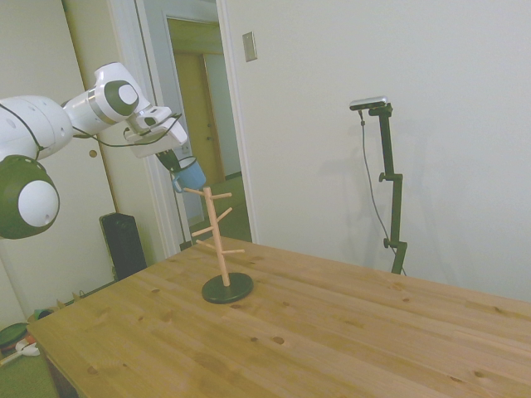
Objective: Hang the mug
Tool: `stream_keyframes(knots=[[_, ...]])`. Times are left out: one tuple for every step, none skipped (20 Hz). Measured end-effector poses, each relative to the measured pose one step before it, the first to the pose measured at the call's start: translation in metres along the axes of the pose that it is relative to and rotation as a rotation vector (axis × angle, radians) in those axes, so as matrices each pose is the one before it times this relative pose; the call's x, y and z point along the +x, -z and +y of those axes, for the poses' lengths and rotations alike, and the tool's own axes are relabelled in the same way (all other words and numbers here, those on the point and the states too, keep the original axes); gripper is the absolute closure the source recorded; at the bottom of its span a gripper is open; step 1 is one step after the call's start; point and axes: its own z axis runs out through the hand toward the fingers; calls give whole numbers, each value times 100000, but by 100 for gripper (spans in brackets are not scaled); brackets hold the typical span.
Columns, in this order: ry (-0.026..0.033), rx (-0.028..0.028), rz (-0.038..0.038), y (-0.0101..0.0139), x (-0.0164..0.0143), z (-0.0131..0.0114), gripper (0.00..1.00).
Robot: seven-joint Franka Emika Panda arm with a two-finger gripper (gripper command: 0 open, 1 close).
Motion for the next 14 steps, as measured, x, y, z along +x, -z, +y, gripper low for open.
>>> stream_keyframes(knots=[[-116, -63, -129, -141, 159, -131, 100], [-138, -104, -165, -167, 141, -130, 100], [-215, 214, 37, -126, 135, -139, 100], [-187, 71, -22, -141, 100, -102, 100], [-221, 19, 15, -83, 147, -20, 100], [-259, -42, 78, -57, 192, 84, 100], [-369, -108, 103, -34, 298, 191, 100], [-343, -52, -7, -22, 368, 249, 100], [-375, 23, -152, -25, 385, 265, 100], [-267, -38, -135, -54, 321, 220, 100], [-304, 20, -261, -49, 290, 210, 100], [-113, 14, -292, -49, 161, 130, 100], [-40, -54, -169, -58, 58, 54, 100], [-23, -58, -58, -41, 20, 19, 100]])
